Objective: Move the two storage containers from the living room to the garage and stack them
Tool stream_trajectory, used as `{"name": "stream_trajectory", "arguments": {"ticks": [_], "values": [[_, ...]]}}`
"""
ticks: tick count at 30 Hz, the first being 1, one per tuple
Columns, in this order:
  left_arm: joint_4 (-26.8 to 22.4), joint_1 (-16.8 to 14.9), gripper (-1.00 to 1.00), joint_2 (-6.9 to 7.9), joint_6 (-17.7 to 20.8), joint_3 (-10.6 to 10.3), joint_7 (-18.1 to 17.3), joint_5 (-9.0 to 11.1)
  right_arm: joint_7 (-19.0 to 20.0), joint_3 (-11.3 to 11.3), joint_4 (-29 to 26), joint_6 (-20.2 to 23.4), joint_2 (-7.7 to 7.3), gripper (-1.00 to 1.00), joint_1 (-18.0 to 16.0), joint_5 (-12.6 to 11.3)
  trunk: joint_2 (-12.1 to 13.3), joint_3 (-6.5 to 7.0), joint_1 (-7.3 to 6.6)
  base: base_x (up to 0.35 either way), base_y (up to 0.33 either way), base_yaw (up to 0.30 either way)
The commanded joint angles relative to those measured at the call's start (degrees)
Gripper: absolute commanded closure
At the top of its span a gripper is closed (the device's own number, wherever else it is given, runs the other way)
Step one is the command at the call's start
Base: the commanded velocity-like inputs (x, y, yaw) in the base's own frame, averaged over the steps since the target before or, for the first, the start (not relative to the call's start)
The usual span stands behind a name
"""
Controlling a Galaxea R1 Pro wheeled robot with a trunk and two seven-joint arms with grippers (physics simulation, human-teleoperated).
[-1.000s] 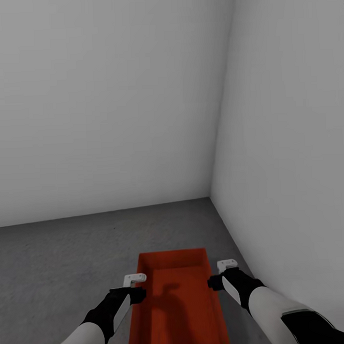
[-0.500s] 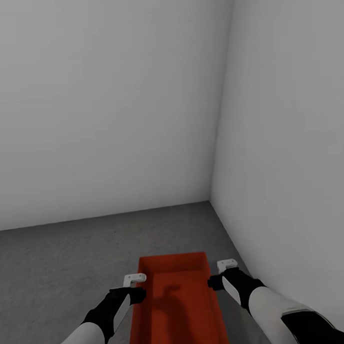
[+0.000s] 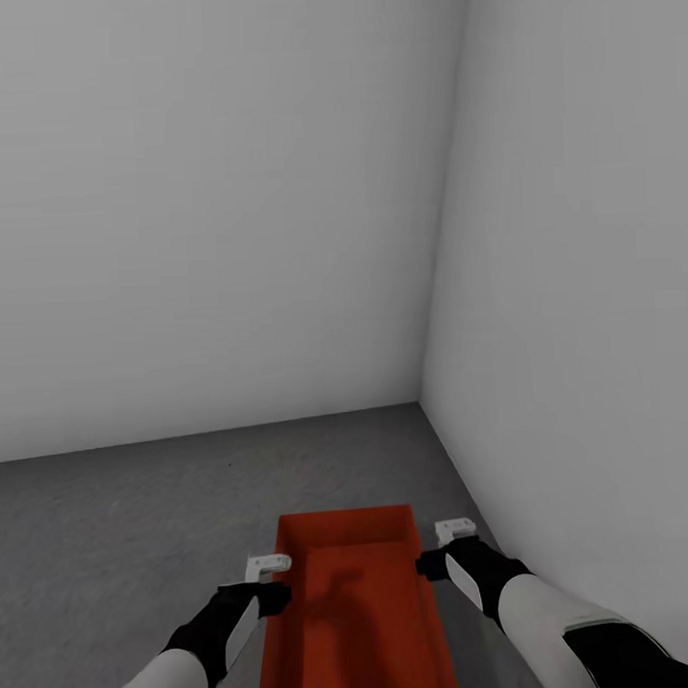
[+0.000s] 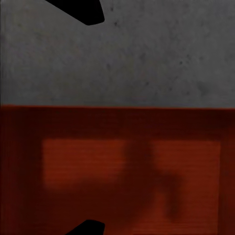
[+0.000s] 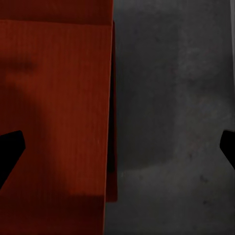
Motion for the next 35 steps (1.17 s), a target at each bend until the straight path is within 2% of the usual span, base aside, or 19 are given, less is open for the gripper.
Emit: {"name": "stream_trajectory", "arguments": {"ticks": [1,9,16,21,35], "values": [[0.7,0.0,-1.0,-0.04,-0.1,0.3,0.1,0.0,-0.2,0.4,-0.1,0.4,-0.02,-1.0,0.0,0.1,0.0,-0.05,0.0,0.0,0.0,0.0],[9.3,0.0,-1.0,0.04,-3.4,0.3,0.1,-0.2,-0.2,0.5,0.3,0.9,-0.09,-1.0,0.2,0.2,0.0,-0.05,0.0,0.0,0.0,0.0],[16.2,0.0,-1.0,0.05,-8.2,0.2,0.1,-0.4,-0.2,0.6,1.7,1.0,-0.15,-1.0,0.8,0.3,0.0,-0.05,0.0,0.0,0.0,0.0],[17.9,0.1,-1.0,0.05,-9.6,0.2,0.1,-0.5,-0.2,0.6,2.3,1.1,-0.12,-1.0,1.2,0.3,0.0,-0.05,0.0,0.0,0.0,0.0],[18.3,0.3,-1.0,0.84,-10.1,0.2,0.1,-0.5,-0.2,0.6,2.5,1.1,-0.16,-1.0,1.3,0.3,0.0,-0.05,0.0,0.0,0.0,0.0]]}}
